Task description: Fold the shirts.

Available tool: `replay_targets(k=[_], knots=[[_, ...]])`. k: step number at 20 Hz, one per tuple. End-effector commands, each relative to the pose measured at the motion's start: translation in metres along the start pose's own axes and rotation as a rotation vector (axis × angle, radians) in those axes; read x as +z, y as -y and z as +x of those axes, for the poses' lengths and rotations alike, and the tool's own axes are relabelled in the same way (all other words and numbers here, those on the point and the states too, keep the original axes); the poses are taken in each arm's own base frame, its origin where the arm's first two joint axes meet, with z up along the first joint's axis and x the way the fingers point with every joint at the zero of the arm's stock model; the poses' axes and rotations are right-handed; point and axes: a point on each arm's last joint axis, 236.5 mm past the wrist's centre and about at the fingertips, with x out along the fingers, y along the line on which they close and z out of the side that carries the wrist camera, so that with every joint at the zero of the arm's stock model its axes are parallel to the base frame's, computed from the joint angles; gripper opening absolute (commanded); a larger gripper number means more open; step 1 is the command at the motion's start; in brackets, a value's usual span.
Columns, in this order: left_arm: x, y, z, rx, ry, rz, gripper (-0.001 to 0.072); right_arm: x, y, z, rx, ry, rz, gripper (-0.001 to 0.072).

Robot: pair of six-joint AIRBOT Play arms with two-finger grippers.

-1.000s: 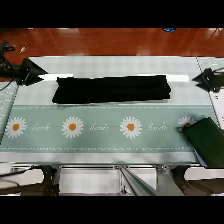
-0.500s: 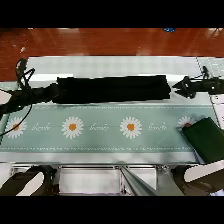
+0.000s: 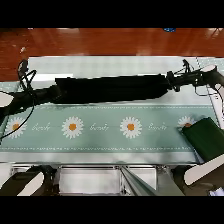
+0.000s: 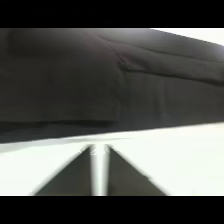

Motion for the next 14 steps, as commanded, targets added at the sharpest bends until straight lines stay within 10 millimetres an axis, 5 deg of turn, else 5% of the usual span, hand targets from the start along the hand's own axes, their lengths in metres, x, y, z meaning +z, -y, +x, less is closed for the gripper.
replay_targets(k=[1,4,7,11,14], knots=[[-0.007,0.018,-0.003,-0.047,-0.05,0.021,0.0024,-0.006,-0.019,-0.042,-0.128,0.007,-0.136,0.0025],[-0.007,0.047,0.007,-0.086,-0.064,0.017,0.0024,-0.031,-0.044,-0.1,-0.237,0.039,-0.274,0.0025],[-0.026,0.089,0.049,-0.136,-0.147,0.075,0.0024,-0.068,-0.08,-0.145,-0.243,0.13,-0.349,0.0025],[-0.072,0.163,0.117,-0.225,-0.339,0.168,0.0023,-0.135,-0.111,-0.171,-0.185,0.202,-0.38,0.0025],[-0.119,0.211,0.164,-0.278,-0.5,0.216,0.0024,-0.166,-0.136,-0.187,-0.125,0.266,-0.408,0.0025]])
